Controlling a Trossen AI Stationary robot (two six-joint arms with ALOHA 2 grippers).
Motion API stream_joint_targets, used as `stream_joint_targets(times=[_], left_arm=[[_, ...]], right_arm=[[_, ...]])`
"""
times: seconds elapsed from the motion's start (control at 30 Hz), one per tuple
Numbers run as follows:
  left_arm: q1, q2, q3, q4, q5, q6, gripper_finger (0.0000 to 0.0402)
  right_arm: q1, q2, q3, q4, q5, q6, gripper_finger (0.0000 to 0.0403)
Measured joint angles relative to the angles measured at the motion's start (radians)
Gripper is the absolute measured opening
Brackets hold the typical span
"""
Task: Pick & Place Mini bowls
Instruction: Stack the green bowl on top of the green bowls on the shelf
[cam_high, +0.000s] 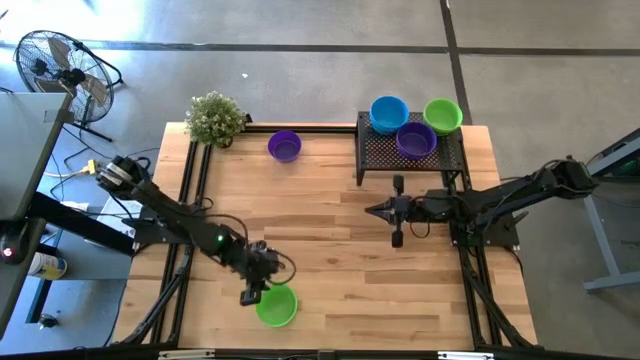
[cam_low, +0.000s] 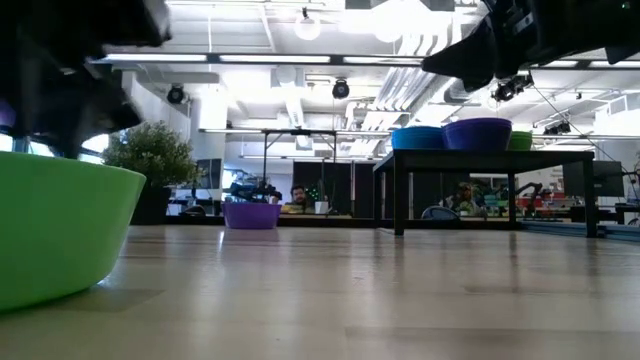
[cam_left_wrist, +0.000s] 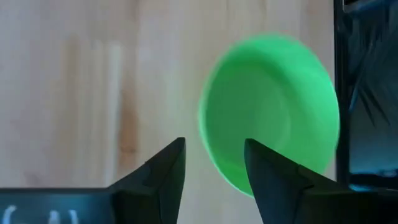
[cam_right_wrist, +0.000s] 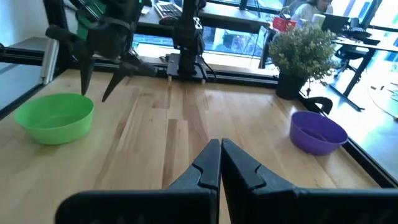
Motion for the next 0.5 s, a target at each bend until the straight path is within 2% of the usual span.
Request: stream_joint_targets(times=[0.33,0.43,0.5], left_arm=[[-0.026,0.103,0.0,0.015,0.009,-0.197,0.0154],[-0.023,0.128,0.0,0.018,0.004,-0.226,0.0117],[-0.01,0.132,0.001,0.011,-0.012,-0.229,0.0073]], right_arm=[[0.006,0.0,0.0,0.007,0.0,-0.011,0.0],[0.006,0.0,0.0,0.007,0.0,-0.011,0.0],[0.006,0.0,0.0,0.007,0.0,-0.01,0.0]])
